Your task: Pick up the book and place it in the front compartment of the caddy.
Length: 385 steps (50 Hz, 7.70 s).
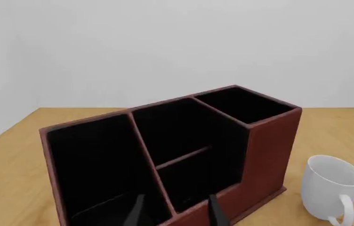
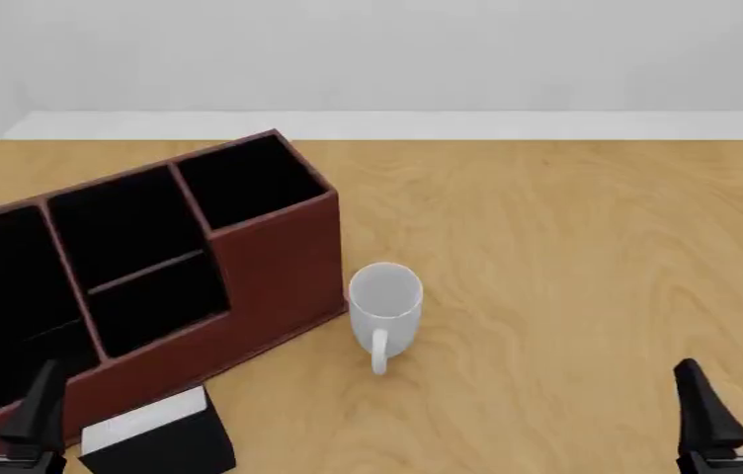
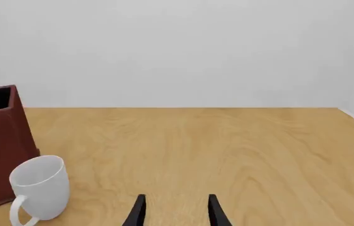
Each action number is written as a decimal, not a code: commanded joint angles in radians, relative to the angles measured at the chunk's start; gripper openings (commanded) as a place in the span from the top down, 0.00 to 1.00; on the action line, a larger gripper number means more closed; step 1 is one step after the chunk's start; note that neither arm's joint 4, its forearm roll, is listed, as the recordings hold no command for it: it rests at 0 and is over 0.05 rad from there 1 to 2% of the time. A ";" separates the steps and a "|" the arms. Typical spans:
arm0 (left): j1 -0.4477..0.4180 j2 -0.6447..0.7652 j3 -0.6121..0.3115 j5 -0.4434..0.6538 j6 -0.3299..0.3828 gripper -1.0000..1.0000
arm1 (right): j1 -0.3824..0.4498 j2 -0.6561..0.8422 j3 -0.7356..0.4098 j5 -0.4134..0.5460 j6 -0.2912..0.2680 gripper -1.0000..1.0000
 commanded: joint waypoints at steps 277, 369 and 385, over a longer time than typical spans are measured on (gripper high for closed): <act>-0.564 0.992 -1.153 1.221 0.727 1.00 | 0.059 0.200 -0.002 -0.227 -0.068 0.00; -0.154 1.293 -1.461 1.221 1.034 1.00 | 0.052 0.148 -0.005 -0.181 -0.050 0.00; -0.118 1.370 -1.475 1.177 1.020 1.00 | 0.052 0.135 -0.005 -0.169 -0.056 0.00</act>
